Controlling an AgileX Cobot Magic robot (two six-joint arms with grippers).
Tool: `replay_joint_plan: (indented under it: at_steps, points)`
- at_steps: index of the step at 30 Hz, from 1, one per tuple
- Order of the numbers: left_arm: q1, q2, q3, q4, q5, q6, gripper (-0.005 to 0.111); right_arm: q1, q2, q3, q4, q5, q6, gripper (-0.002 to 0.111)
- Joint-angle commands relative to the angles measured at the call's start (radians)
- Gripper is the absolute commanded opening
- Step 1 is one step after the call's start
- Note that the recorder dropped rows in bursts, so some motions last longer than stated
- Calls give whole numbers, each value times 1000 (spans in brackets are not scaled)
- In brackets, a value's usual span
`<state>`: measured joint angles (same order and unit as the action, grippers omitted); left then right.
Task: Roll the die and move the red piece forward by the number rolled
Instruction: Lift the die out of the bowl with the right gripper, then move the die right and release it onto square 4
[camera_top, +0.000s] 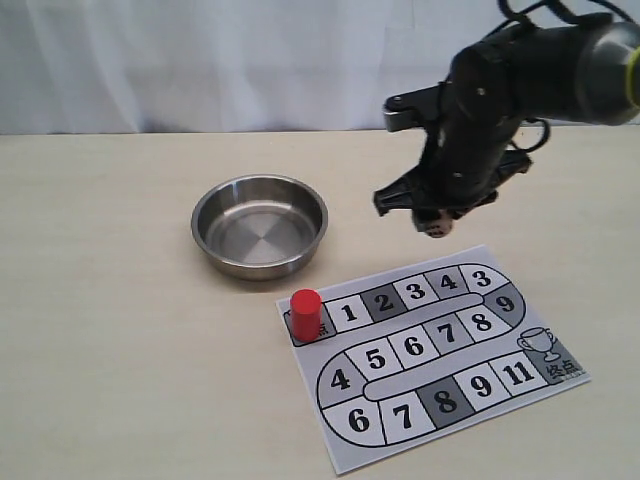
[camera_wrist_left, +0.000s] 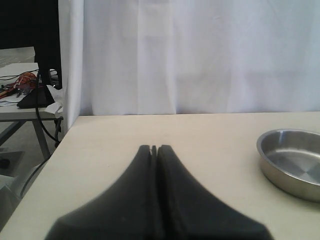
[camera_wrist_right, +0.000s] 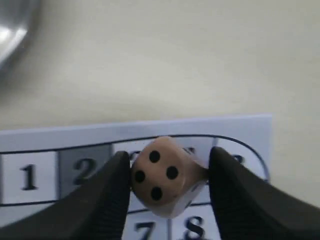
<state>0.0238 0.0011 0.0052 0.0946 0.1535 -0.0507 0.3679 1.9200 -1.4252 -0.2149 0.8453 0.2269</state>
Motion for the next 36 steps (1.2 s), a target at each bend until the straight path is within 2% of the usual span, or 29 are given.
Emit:
replay_joint_plan:
  at_steps: [1, 6, 13, 19, 25, 28, 31, 33, 36]
  points:
    - [0, -1, -5, -1, -12, -2, 0, -125, -72, 98, -56, -40, 20, 4]
    - [0, -1, -5, -1, -12, -2, 0, -262, -84, 151, -106, -63, 20, 4]
    - [0, -1, -5, -1, -12, -2, 0, -393, -84, 196, -218, -176, 20, 4]
    - [0, -1, -5, -1, -12, -2, 0, -468, -84, 196, -257, -280, 22, 4]
    - [0, -1, -5, -1, -12, -2, 0, -498, -67, 196, -179, -324, 11, 5]
    - [0, -1, -5, -1, -10, -2, 0, -498, -40, 196, -144, -338, -6, 11]
    - [0, -1, -5, -1, -10, -2, 0, -496, -10, 196, -59, -361, -20, 24]
    - [0, -1, -5, -1, -10, -2, 0, -488, 6, 196, 68, -369, -121, 31]
    - [0, -1, -5, -1, -10, -2, 0, -481, 28, 194, 514, -367, -508, 44]
